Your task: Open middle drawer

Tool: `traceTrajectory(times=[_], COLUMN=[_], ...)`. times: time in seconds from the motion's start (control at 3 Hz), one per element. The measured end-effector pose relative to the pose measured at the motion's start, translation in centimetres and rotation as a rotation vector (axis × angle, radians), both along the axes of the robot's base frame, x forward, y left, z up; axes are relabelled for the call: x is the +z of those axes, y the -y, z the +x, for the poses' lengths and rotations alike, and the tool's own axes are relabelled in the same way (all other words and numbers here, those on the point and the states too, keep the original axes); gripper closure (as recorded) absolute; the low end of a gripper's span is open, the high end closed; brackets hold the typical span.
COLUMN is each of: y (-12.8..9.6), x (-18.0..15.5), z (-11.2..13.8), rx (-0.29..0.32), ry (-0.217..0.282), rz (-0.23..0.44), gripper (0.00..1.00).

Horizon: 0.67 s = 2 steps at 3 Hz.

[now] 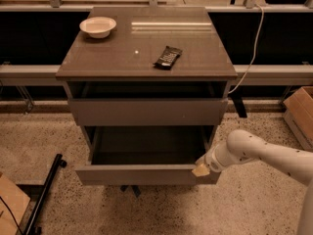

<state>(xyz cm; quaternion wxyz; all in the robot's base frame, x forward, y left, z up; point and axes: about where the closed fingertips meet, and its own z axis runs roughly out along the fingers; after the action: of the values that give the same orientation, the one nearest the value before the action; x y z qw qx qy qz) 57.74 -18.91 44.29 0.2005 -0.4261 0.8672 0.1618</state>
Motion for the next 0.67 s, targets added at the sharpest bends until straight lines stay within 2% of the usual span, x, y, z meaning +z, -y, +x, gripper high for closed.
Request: traceTrajectory(times=[0.33, 0.67], y=[0.77, 0.74], x=[-0.12, -0.12], z=[-3.38, -3.2], rx=[-0.006, -0.006], ry=[-0.053, -0.053], rz=[-0.022, -0.022], gripper=[1.0, 1.0])
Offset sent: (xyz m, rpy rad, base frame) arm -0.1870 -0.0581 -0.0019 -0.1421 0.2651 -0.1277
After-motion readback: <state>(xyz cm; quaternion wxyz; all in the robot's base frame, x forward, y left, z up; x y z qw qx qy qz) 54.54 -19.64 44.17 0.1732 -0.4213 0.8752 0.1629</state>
